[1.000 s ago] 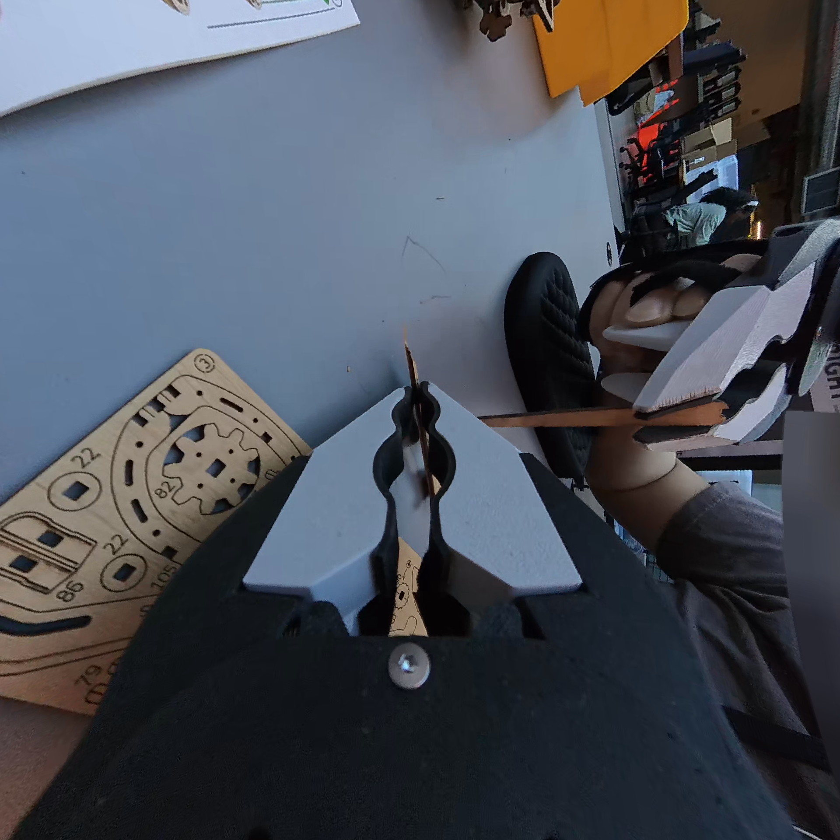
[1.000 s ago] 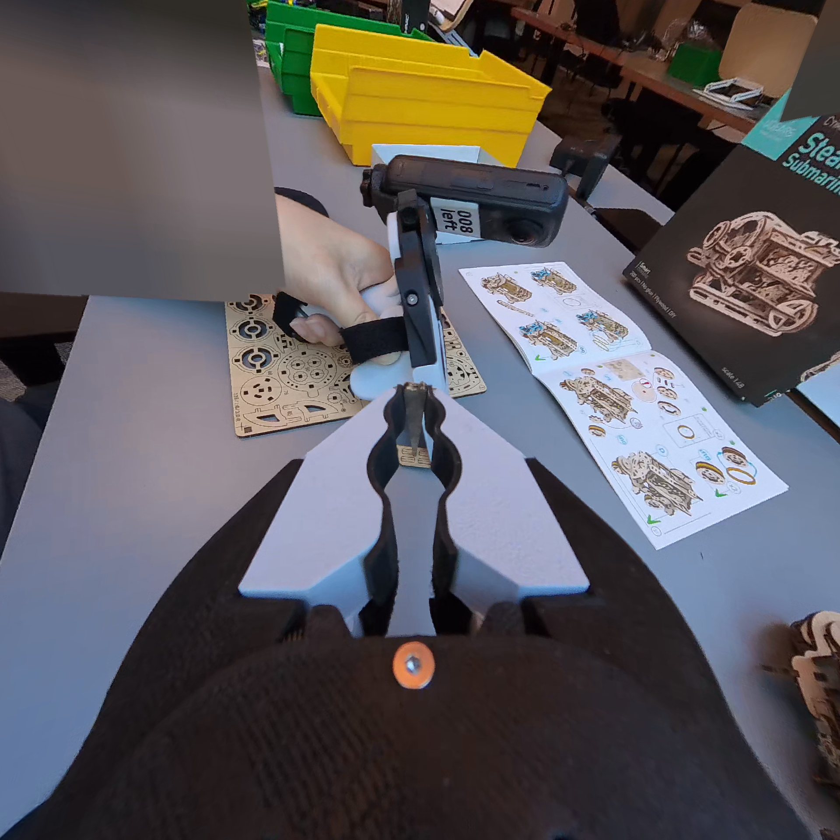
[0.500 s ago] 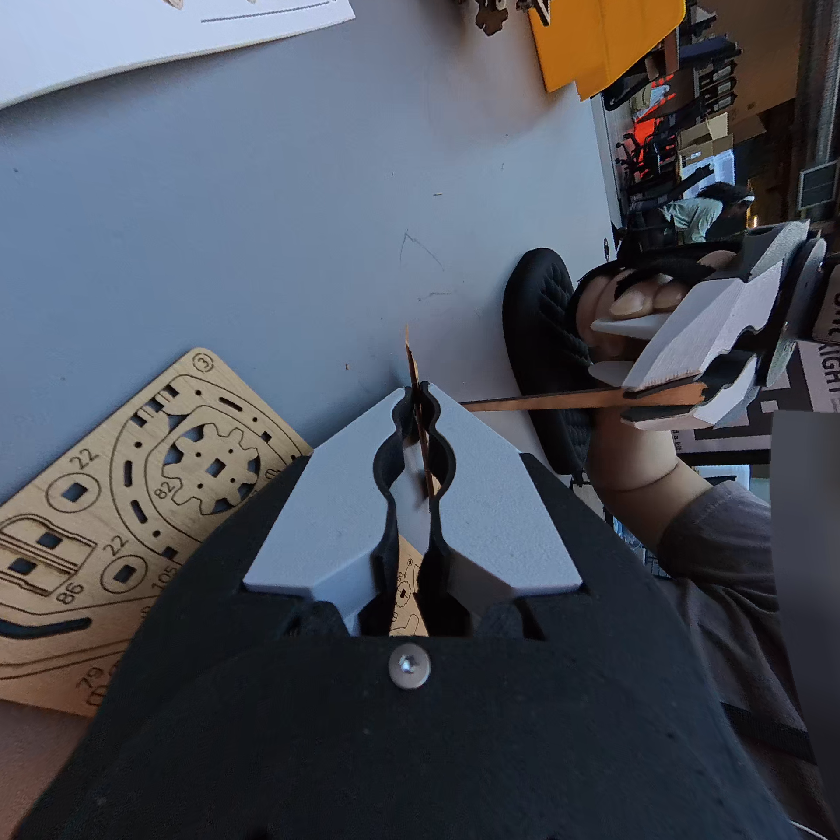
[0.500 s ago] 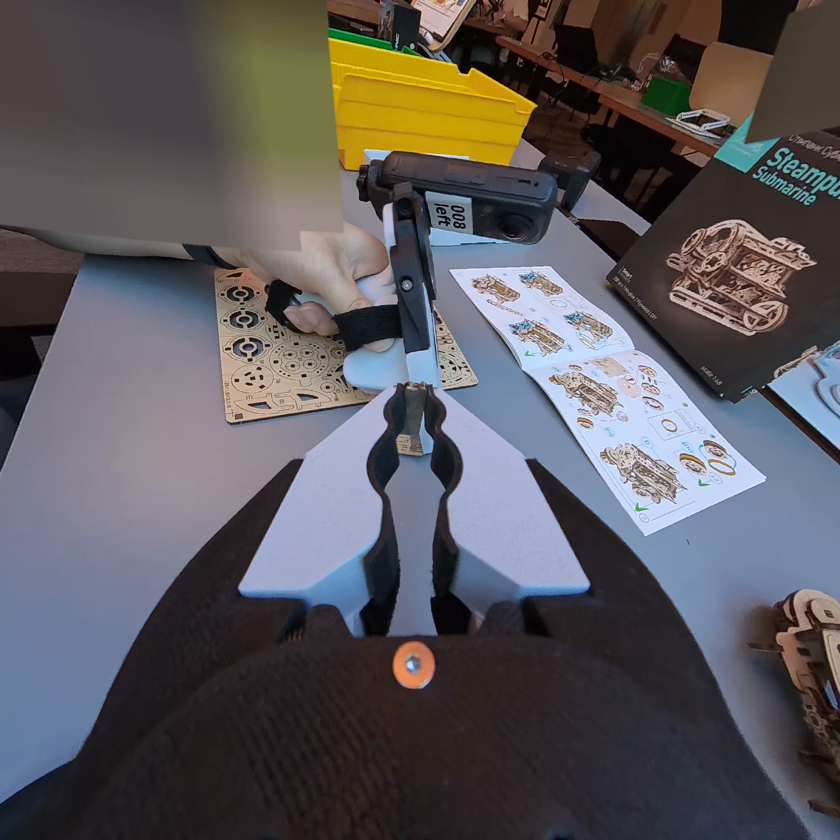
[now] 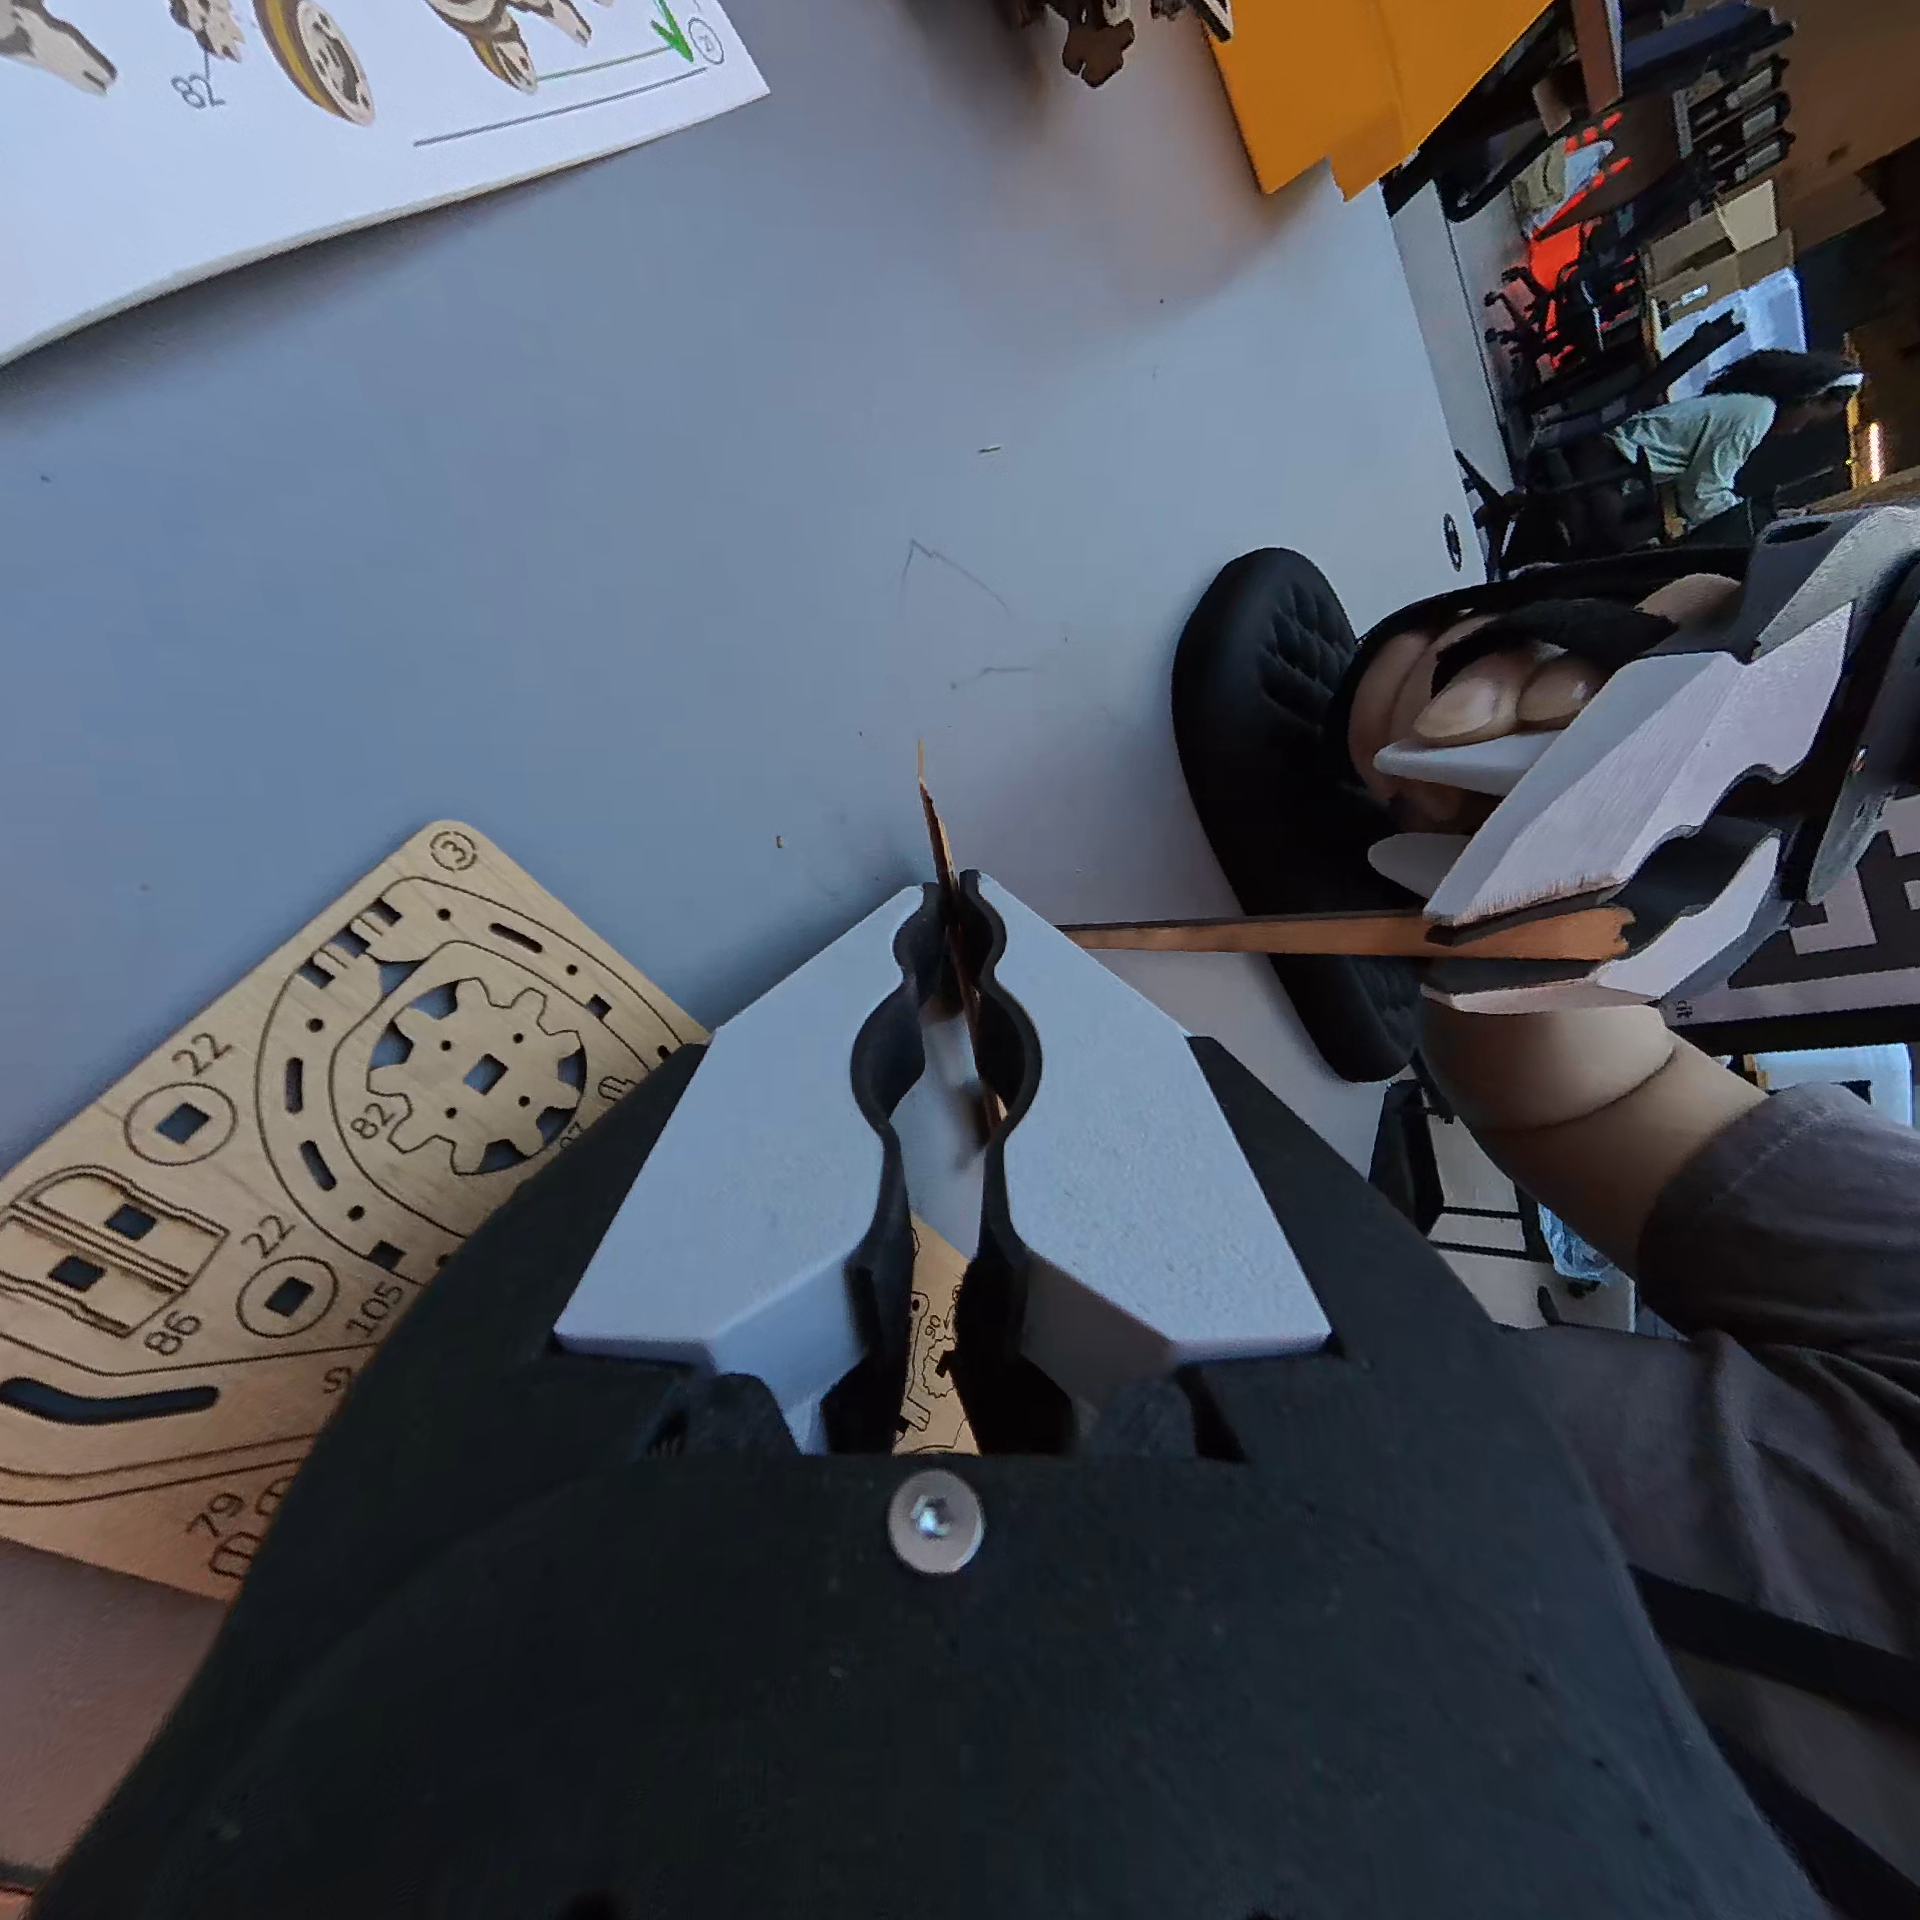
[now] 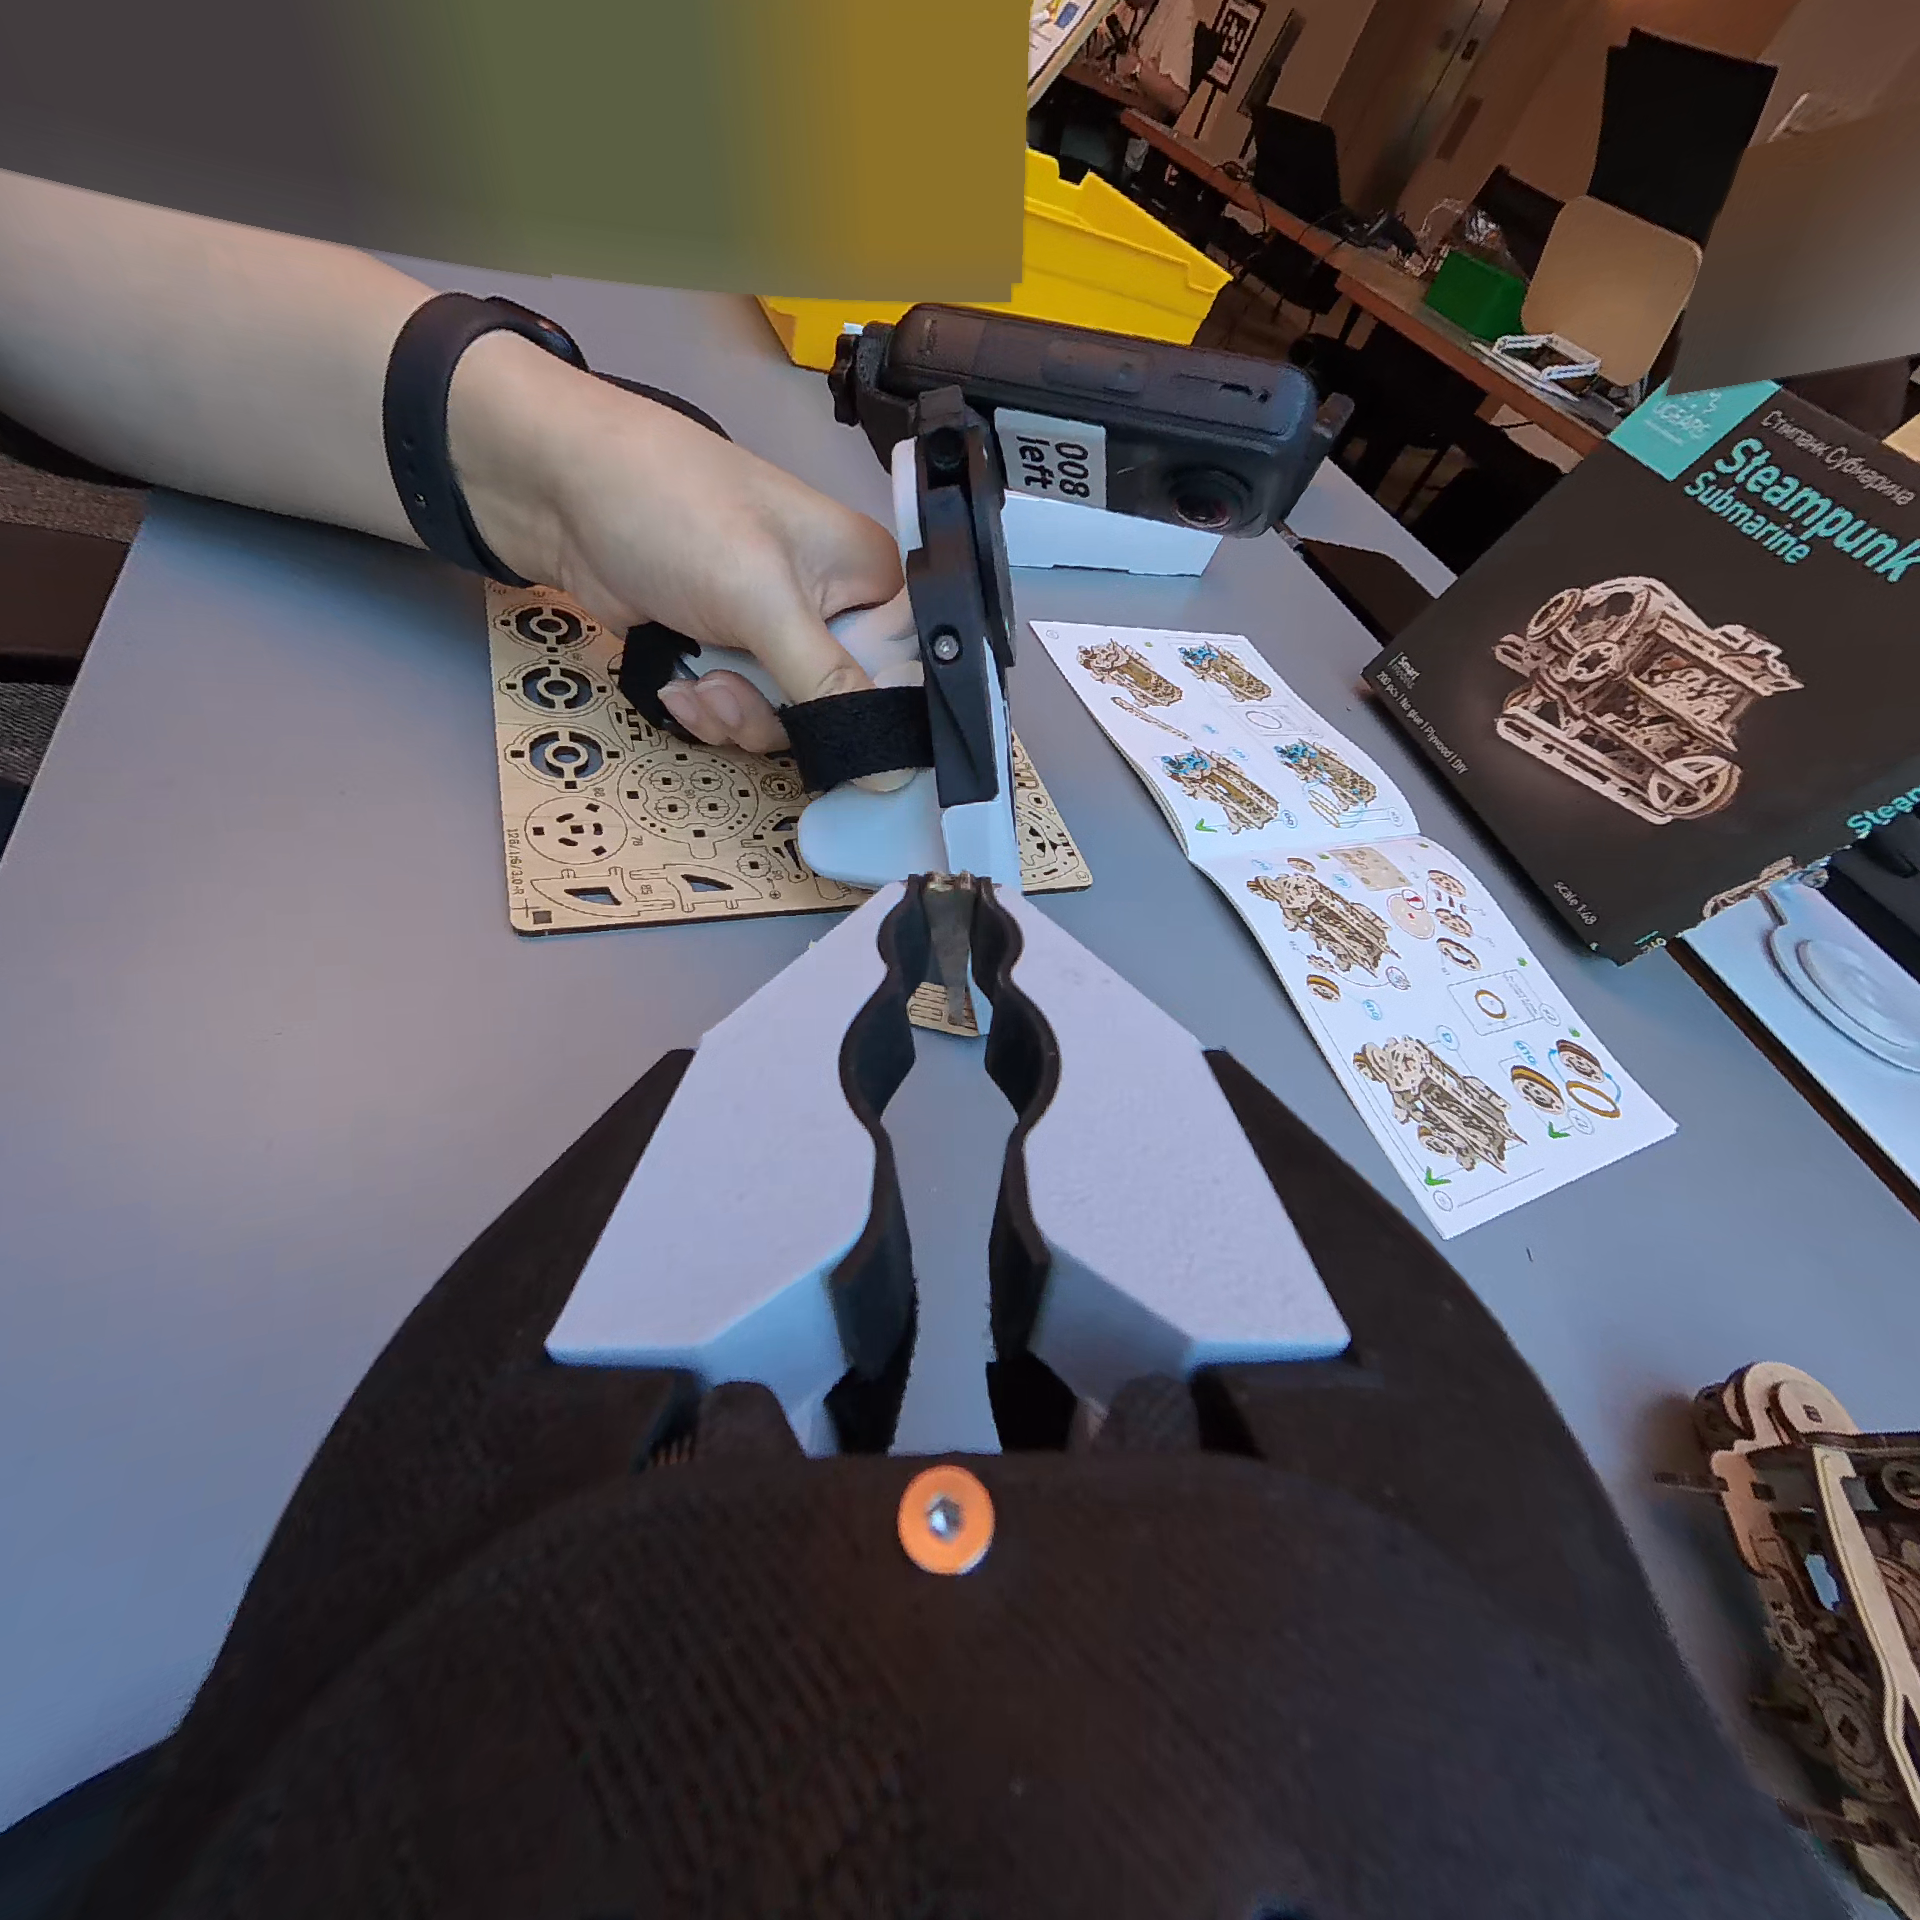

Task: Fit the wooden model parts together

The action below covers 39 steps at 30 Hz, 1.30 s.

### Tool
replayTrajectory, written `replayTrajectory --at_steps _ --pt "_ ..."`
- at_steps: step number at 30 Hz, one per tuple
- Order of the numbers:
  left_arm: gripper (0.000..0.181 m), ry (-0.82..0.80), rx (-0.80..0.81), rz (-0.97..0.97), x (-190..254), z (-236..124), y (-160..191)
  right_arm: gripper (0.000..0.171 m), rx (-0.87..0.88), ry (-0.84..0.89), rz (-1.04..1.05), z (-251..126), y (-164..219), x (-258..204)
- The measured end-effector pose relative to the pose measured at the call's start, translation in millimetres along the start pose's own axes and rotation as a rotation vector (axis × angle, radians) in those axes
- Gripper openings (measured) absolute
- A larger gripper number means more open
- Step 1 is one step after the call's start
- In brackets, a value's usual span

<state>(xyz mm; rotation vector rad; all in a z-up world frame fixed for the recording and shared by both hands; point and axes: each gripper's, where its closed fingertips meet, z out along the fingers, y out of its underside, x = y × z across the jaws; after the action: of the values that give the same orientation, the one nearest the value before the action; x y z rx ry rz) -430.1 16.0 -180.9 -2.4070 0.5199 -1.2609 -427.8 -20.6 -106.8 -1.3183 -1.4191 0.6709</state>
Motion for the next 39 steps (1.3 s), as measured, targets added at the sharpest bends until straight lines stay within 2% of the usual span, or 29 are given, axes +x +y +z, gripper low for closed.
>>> replayTrajectory --at_steps 14,16,21,24,31,34,39 --pt "0.000 0.108 -0.003 -0.194 0 -3 1 0.007 -0.023 -0.021 -0.190 3 0 -18" --pt "0.000 0.119 -0.003 -0.204 0 -3 1 0.007 -0.010 -0.015 -0.135 2 0 -14" --pt "0.000 0.019 -0.004 -0.018 1 0 2 0.007 0.023 0.005 0.087 -3 3 8" --pt "0.000 -0.026 -0.007 0.071 2 1 2 0.007 0.031 0.003 0.101 -3 3 9" --pt "0.000 0.131 -0.027 -0.112 8 0 4 0.006 0.057 -0.002 0.027 -7 -4 3" --pt "0.000 0.118 -0.031 -0.114 6 1 4 0.006 0.045 0.011 -0.022 -5 -4 0" --pt "0.000 0.076 -0.035 -0.082 5 2 5 0.006 0.057 0.004 0.015 -3 -4 1"
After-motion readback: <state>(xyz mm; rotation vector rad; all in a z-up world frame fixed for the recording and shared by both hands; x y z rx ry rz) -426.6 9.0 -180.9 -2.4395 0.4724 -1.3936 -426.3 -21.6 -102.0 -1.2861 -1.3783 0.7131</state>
